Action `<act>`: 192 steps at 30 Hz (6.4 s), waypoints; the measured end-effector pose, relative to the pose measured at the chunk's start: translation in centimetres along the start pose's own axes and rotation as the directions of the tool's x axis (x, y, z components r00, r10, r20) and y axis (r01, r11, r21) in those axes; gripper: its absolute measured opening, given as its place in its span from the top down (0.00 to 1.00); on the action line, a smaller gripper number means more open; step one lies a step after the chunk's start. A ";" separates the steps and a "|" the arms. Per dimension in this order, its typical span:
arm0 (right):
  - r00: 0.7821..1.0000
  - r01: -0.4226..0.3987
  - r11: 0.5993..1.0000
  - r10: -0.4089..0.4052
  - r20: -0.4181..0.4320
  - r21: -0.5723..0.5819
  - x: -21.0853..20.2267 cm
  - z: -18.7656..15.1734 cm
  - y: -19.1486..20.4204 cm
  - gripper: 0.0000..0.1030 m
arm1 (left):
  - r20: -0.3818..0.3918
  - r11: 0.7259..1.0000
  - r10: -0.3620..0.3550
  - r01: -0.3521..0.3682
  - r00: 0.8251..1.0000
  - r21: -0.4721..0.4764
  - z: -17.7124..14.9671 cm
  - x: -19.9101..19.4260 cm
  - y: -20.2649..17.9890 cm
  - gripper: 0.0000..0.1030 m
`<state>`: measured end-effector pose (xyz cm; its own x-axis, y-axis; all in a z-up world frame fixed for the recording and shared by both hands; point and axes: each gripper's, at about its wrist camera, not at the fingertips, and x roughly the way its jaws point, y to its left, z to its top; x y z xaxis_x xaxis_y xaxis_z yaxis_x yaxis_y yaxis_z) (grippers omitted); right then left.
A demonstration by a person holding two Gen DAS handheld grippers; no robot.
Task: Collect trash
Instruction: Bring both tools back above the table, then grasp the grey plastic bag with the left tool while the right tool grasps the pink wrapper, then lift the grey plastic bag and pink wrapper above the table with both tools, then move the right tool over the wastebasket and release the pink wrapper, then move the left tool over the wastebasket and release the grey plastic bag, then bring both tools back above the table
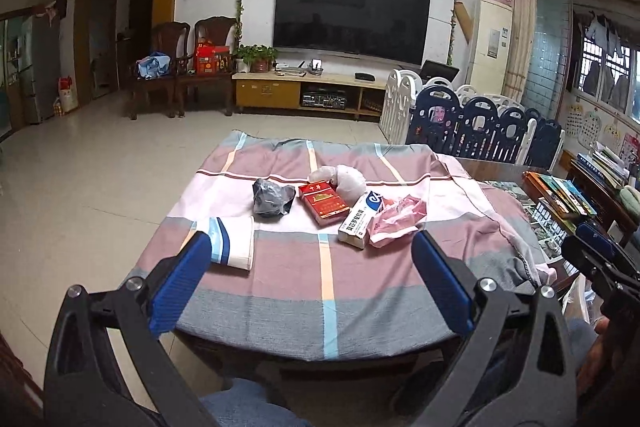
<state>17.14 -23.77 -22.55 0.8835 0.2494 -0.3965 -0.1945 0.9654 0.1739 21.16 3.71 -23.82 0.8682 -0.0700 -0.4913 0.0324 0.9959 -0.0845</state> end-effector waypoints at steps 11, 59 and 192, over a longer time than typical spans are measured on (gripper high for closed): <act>1.000 0.003 1.000 -0.003 -0.003 0.000 0.1 0.0 0.0 0.21 | -0.005 1.000 -0.001 0.001 1.000 -0.011 -0.2 0.0 -0.3 0.03; 0.897 0.088 0.894 0.121 -0.425 0.440 30.7 0.1 -3.9 0.62 | -0.455 0.981 0.097 -0.162 0.885 -0.106 2.5 33.3 5.8 0.40; 0.976 0.219 0.926 -0.210 0.062 -0.307 3.4 1.7 3.6 0.13 | 0.017 0.997 0.051 -0.050 0.999 -0.057 1.7 3.2 0.8 0.03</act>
<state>20.16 -19.59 -21.75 0.9292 0.0355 -0.3679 -0.1173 0.9722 -0.2024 24.80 4.38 -23.97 0.8769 -0.0180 -0.4803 -0.0396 0.9932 -0.1095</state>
